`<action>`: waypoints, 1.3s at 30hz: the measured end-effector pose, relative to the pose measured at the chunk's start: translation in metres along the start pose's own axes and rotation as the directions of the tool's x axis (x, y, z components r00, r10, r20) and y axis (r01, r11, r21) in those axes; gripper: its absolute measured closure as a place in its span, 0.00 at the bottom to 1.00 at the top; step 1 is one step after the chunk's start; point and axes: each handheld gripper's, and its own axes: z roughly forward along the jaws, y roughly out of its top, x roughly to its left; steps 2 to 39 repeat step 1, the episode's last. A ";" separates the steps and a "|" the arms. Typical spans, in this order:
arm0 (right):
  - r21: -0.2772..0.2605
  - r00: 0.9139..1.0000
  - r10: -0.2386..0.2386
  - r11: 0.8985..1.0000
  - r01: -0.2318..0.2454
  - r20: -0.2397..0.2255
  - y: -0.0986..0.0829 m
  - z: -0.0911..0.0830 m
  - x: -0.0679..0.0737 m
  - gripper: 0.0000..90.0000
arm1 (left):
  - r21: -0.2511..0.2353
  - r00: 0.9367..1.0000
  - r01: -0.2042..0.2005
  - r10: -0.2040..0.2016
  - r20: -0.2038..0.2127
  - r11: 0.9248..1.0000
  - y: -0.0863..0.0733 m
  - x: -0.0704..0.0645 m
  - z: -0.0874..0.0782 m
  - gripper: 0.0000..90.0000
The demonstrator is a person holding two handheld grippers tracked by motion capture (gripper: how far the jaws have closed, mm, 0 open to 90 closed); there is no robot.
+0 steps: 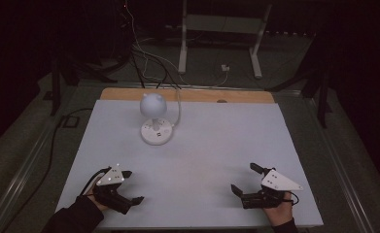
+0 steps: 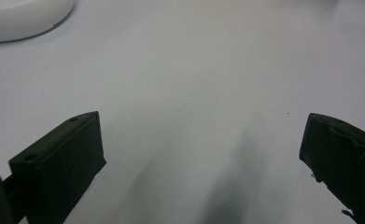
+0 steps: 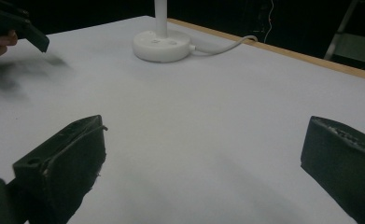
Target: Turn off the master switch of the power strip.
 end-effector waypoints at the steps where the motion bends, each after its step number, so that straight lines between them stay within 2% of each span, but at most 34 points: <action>1: 0.000 1.000 0.000 1.000 0.000 0.000 0.000 0.000 0.000 0.00 | -0.002 1.000 0.000 0.000 -0.001 1.000 0.000 0.000 0.000 0.00; 39: 0.000 1.000 0.000 1.000 0.000 0.000 0.000 0.000 0.000 0.00 | -0.002 1.000 0.000 0.000 -0.001 1.000 0.000 0.000 0.000 0.00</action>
